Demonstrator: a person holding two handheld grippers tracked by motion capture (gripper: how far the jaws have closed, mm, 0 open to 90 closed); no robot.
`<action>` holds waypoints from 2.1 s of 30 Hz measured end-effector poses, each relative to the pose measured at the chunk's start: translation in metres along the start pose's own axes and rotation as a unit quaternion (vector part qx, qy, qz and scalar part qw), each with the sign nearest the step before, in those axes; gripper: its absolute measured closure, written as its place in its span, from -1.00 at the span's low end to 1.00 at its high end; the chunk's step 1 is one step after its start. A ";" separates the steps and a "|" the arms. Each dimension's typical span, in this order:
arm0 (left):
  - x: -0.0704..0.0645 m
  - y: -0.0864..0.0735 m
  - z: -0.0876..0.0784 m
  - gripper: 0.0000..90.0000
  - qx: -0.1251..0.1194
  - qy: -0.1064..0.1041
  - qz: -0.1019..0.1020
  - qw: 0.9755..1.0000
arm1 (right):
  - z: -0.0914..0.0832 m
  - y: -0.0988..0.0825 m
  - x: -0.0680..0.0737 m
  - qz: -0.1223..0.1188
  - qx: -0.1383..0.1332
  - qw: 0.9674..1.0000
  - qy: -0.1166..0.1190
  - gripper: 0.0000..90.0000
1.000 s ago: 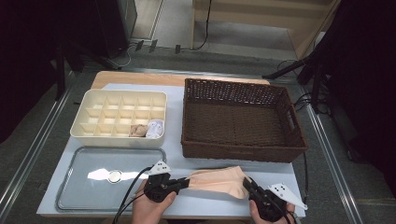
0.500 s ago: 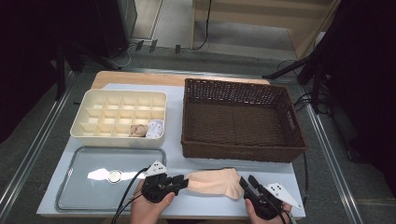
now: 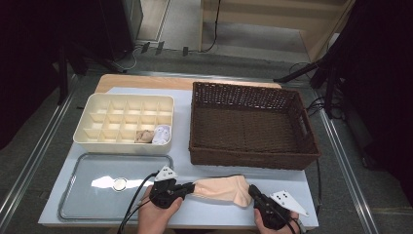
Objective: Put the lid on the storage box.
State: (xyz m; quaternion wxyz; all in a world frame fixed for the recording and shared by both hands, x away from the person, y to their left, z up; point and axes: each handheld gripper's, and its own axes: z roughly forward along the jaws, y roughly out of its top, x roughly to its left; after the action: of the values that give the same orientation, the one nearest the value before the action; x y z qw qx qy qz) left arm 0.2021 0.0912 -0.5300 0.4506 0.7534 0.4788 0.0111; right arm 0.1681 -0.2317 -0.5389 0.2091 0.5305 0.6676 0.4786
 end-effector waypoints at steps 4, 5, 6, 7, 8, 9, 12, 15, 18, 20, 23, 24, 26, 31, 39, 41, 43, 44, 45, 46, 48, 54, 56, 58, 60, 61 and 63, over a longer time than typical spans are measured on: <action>-0.002 0.000 -0.004 0.74 -0.020 0.006 0.004 1.000 | -0.001 0.000 -0.004 0.006 -0.012 1.000 -0.015 0.70; -0.003 0.001 -0.005 0.65 -0.027 0.007 0.003 1.000 | -0.001 0.000 -0.005 0.007 -0.022 1.000 -0.019 0.54; -0.003 0.001 -0.007 0.61 -0.030 0.003 0.006 1.000 | -0.002 0.001 -0.006 0.011 -0.023 0.999 -0.022 0.41; -0.004 0.002 -0.010 0.59 -0.036 0.006 0.008 0.999 | -0.002 0.001 -0.007 0.013 -0.023 0.999 -0.019 0.33; -0.006 0.003 -0.011 0.57 -0.040 0.006 0.008 0.999 | -0.002 0.000 -0.008 0.019 -0.017 0.999 -0.020 0.27; -0.007 0.004 -0.014 0.57 -0.045 0.006 0.012 0.999 | -0.001 -0.001 -0.008 0.020 -0.010 1.000 -0.021 0.27; -0.014 0.007 -0.016 0.58 -0.054 0.009 0.021 0.998 | 0.003 -0.005 -0.004 0.013 0.010 1.000 -0.017 0.37; -0.026 0.010 -0.015 0.62 -0.061 0.004 0.036 0.998 | 0.005 -0.006 0.000 0.012 0.015 1.000 -0.019 0.45; -0.035 0.012 -0.007 0.75 -0.056 -0.002 0.050 0.997 | 0.005 -0.006 0.002 0.009 0.017 1.000 -0.019 0.59; -0.040 0.013 0.001 0.82 -0.047 -0.007 0.059 0.997 | 0.005 -0.006 0.002 0.011 0.020 1.000 -0.018 0.72; -0.046 0.013 0.013 0.90 -0.032 -0.017 0.064 0.997 | 0.004 -0.005 0.002 0.017 0.025 0.999 -0.013 0.79; -0.048 0.012 0.018 0.93 -0.028 -0.019 0.063 0.997 | 0.004 -0.005 0.002 0.020 0.024 0.999 -0.012 0.80; -0.050 0.012 0.025 0.96 -0.019 -0.024 0.064 0.997 | 0.002 -0.003 0.002 0.018 0.018 1.000 -0.005 0.80; -0.050 0.008 0.039 1.00 0.012 -0.015 0.076 0.997 | -0.005 0.003 0.002 0.030 0.001 0.999 0.012 0.80; -0.051 0.006 0.041 1.00 0.020 -0.001 0.083 0.996 | -0.014 0.011 0.004 0.035 -0.020 0.999 0.029 0.80; -0.054 0.007 0.039 1.00 0.009 -0.007 0.078 0.997 | -0.015 0.012 0.006 0.034 -0.022 0.999 0.032 0.80; -0.057 0.009 0.039 1.00 0.000 -0.012 0.075 0.997 | -0.016 0.014 0.009 0.031 -0.023 0.999 0.035 0.80; -0.058 0.009 0.041 1.00 -0.002 -0.015 0.074 0.997 | -0.016 0.015 0.011 0.029 -0.025 0.999 0.037 0.80; -0.059 0.010 0.043 1.00 0.000 -0.018 0.077 0.997 | -0.017 0.016 0.013 0.029 -0.026 0.999 0.038 0.80; -0.060 0.010 0.046 1.00 0.001 -0.018 0.077 0.997 | -0.018 0.017 0.014 0.026 -0.029 0.998 0.041 0.80; -0.062 0.010 0.050 1.00 0.003 -0.016 0.076 0.997 | -0.019 0.018 0.018 0.023 -0.031 0.998 0.045 0.80; -0.061 0.009 0.059 1.00 0.015 -0.007 0.073 0.997 | -0.020 0.021 0.031 0.012 -0.033 0.998 0.056 0.80; -0.061 0.009 0.055 1.00 0.011 -0.009 0.078 0.997 | -0.020 0.022 0.035 0.008 -0.034 0.998 0.059 0.80; -0.061 0.010 0.049 1.00 0.003 -0.012 0.080 0.997 | -0.020 0.023 0.039 0.008 -0.035 0.997 0.061 0.80; -0.058 0.010 0.041 1.00 -0.009 -0.010 0.078 0.997 | -0.019 0.023 0.043 0.008 -0.035 0.997 0.063 0.80; -0.054 0.010 0.035 1.00 -0.018 -0.010 0.073 0.997 | -0.019 0.023 0.044 0.005 -0.036 0.997 0.065 0.80; -0.048 0.011 0.027 1.00 -0.030 -0.005 0.067 0.997 | -0.017 0.024 0.051 0.000 -0.035 0.997 0.068 0.80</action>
State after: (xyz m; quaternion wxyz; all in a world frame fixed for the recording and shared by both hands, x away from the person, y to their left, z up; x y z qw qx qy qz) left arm 0.1956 0.0363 -0.5188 0.4734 0.7702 0.4243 0.0516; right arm 0.1493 -0.1933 -0.4993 0.1819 0.4886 0.6632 0.5371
